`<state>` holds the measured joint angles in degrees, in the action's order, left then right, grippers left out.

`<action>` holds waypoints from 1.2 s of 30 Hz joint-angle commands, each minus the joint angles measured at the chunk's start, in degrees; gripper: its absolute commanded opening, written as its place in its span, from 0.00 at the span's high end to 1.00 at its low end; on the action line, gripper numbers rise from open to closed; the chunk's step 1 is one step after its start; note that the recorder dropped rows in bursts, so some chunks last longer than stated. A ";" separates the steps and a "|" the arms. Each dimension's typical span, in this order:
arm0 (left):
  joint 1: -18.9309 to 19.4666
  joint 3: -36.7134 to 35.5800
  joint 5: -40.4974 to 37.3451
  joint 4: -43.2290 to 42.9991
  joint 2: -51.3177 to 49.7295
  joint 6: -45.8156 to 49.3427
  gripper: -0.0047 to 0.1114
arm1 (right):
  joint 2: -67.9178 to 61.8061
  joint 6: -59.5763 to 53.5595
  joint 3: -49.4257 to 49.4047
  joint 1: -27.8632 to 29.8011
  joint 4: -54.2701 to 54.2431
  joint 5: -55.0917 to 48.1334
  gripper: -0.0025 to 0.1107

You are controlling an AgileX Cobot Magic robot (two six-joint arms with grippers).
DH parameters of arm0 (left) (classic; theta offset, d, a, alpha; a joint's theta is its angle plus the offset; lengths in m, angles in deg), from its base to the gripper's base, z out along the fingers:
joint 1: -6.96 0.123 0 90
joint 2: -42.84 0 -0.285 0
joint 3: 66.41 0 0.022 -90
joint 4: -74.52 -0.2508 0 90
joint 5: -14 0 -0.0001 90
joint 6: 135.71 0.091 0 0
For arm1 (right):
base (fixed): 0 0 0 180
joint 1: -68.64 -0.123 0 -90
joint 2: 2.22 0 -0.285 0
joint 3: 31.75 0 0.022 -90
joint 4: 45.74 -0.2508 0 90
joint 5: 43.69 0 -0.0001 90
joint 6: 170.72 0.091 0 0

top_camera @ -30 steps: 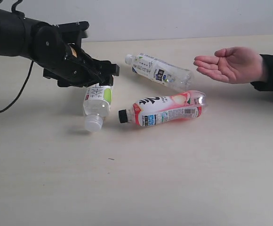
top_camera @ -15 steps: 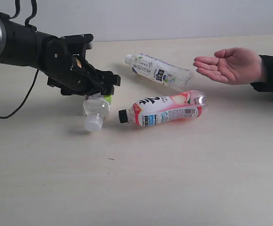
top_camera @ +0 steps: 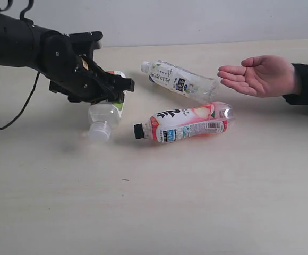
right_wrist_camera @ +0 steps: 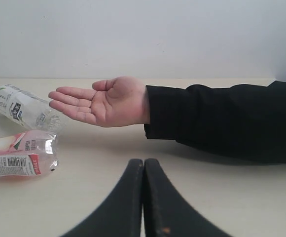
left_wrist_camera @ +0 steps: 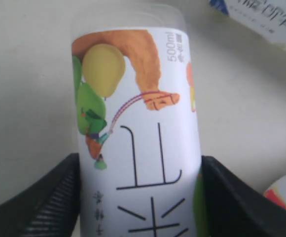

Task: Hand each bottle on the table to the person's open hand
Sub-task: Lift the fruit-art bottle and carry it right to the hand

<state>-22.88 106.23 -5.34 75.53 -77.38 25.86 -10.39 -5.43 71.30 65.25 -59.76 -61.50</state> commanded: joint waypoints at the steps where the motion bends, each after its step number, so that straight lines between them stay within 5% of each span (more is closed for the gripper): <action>1: -1.48 0.31 -0.91 0.18 5.22 -1.50 0.96 | 0.38 -0.18 -0.27 0.36 0.28 0.08 0.98; 11: -13.05 2.55 5.19 0.18 9.72 -13.16 0.96 | 0.38 -0.18 -0.27 0.36 0.28 0.08 0.98; 18: -20.70 15.79 5.10 0.18 4.17 -16.93 0.96 | 0.38 -0.18 -0.27 0.36 0.28 0.08 0.98; 36: -21.92 43.82 8.50 2.60 -21.66 -34.55 0.96 | 0.38 -0.18 -0.27 0.36 0.28 0.08 0.98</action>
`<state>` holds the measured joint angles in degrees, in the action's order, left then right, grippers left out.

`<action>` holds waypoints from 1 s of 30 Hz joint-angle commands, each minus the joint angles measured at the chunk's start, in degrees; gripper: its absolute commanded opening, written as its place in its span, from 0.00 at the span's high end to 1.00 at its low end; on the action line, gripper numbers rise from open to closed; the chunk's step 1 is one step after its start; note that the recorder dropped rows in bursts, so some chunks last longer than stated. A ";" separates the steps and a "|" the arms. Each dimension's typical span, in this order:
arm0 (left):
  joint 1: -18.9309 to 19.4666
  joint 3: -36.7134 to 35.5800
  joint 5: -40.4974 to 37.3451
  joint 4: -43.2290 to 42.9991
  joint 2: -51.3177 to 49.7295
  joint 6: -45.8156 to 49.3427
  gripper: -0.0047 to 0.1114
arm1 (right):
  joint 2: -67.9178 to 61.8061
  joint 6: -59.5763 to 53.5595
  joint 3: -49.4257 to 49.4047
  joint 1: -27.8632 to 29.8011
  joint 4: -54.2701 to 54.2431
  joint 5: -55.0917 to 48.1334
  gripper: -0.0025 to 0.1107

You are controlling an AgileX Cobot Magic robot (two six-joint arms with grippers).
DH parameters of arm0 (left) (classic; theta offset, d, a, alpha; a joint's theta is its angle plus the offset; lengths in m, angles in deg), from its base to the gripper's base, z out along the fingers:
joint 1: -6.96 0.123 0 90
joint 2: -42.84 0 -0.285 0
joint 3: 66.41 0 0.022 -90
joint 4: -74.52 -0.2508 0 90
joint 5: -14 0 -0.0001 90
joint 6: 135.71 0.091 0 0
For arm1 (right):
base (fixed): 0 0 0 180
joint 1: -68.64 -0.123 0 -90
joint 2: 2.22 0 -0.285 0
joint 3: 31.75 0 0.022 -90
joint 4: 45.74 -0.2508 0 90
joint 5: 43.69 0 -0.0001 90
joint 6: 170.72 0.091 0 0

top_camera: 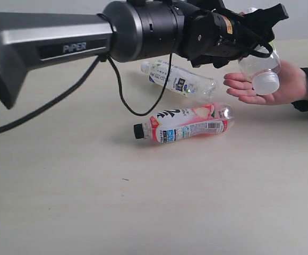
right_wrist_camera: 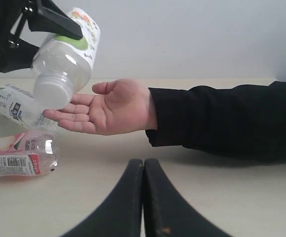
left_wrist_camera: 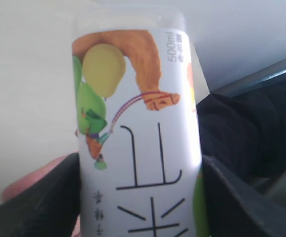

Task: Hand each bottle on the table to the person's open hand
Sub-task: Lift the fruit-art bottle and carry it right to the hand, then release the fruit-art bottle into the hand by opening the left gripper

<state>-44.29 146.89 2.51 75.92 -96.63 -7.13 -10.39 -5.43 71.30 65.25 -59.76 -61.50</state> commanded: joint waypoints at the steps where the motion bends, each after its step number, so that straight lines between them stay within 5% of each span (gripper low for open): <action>1: -0.64 3.59 1.01 2.22 -2.93 -1.57 0.96 | 0.38 -0.18 -0.27 0.36 0.28 0.08 0.98; 21: -0.66 5.21 1.52 2.35 -7.80 -1.33 0.94 | 0.38 -0.18 -0.27 0.36 0.28 0.08 0.98; 30: -0.66 5.21 0.33 2.35 -7.89 0.19 0.47 | 0.38 -0.18 -0.27 0.36 0.28 0.08 0.98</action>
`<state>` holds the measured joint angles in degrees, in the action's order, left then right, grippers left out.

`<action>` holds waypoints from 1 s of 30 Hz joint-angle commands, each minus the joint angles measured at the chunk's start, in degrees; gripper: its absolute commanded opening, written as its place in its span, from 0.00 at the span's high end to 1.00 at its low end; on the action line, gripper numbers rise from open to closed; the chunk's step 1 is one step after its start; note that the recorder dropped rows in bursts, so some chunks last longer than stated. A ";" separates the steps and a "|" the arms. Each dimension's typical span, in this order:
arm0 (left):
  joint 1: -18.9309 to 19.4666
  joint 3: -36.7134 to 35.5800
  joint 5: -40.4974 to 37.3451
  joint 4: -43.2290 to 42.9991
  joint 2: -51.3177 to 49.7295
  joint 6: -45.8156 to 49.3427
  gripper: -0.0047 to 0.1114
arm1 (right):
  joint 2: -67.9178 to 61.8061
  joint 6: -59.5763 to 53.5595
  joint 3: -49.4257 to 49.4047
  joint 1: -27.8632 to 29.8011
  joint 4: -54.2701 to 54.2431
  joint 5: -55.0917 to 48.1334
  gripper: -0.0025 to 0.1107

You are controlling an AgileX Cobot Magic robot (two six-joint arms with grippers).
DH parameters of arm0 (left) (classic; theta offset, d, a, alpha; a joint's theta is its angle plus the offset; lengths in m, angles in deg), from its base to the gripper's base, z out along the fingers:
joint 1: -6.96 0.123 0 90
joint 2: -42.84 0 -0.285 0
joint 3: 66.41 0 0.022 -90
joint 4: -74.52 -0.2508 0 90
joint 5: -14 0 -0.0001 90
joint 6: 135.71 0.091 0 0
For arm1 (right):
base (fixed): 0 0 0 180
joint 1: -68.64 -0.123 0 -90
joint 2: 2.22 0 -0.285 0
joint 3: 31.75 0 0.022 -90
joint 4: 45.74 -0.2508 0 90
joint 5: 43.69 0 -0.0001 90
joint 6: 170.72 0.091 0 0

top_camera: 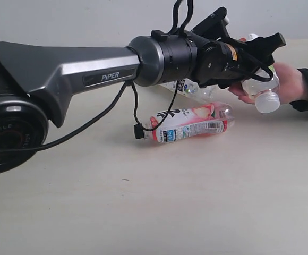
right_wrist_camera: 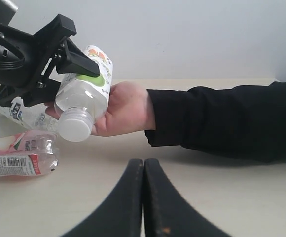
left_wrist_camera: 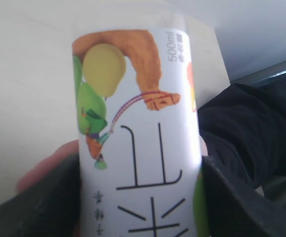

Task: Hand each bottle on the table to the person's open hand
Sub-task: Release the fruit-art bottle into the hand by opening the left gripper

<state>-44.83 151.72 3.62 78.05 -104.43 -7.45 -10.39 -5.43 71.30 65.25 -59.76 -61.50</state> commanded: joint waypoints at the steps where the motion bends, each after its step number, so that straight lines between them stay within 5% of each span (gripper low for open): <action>1: -0.13 0.38 -0.89 0.22 -0.09 0.79 0.42 | 0.38 -0.18 -0.27 0.36 0.28 0.08 0.98; 7: -0.13 0.38 -3.12 0.22 0.26 3.77 0.20 | 0.38 -0.18 -0.27 0.36 0.28 0.08 0.98; 19: -0.13 0.38 -8.80 0.08 4.84 11.78 0.20 | 0.38 -0.18 -0.27 0.36 0.28 0.08 0.98; 30: -0.13 0.38 -21.94 -0.23 11.29 22.89 0.21 | 0.38 -0.18 -0.27 0.36 0.28 0.08 0.98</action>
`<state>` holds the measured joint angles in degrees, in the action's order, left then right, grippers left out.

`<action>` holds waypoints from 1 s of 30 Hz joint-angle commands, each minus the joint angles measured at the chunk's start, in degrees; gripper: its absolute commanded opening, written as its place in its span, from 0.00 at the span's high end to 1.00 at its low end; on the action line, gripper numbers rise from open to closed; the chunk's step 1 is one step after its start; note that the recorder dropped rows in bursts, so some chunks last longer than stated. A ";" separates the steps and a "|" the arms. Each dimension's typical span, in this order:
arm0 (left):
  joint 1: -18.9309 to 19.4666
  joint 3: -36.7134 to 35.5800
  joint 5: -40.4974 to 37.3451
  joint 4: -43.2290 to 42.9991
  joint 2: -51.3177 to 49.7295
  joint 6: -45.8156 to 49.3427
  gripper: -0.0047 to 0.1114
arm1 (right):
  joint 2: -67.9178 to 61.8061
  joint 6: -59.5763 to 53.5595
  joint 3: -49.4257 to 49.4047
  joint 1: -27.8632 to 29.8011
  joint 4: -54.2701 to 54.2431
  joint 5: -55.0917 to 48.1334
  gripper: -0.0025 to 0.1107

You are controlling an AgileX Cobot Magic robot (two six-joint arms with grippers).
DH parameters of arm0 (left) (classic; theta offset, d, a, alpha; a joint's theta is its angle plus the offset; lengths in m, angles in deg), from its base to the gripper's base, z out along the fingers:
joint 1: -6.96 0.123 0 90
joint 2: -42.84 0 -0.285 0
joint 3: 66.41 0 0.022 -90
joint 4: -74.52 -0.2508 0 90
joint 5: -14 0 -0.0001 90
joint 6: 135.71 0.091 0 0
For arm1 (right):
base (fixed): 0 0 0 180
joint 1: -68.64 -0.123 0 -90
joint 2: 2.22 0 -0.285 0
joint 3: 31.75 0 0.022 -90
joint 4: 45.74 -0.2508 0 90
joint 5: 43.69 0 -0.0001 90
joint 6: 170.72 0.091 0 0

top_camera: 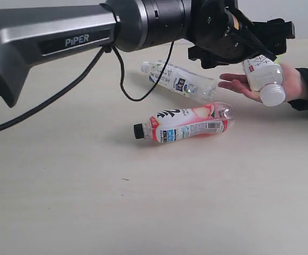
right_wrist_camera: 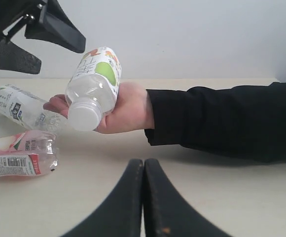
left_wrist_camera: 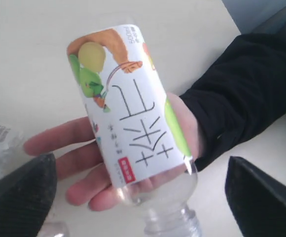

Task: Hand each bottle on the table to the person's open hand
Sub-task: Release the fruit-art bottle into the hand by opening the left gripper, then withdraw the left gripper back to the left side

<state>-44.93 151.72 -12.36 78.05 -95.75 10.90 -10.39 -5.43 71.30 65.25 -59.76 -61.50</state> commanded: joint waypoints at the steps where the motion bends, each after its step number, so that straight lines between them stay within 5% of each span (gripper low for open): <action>1: -0.02 0.38 -8.06 -0.37 3.25 5.97 0.21 | 0.38 -0.18 -0.27 0.36 0.28 0.08 0.98; 19: -0.02 -2.73 -38.33 -8.09 10.73 26.38 0.21 | 0.38 -0.18 -0.27 0.36 0.28 0.08 0.98; 30: 0.62 -16.24 -34.39 -9.78 16.65 30.34 0.21 | 0.38 -0.18 -0.27 0.36 0.28 0.08 0.98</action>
<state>-44.93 139.06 -49.29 68.77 -81.70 40.51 -10.39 -5.43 71.30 65.25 -59.76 -61.50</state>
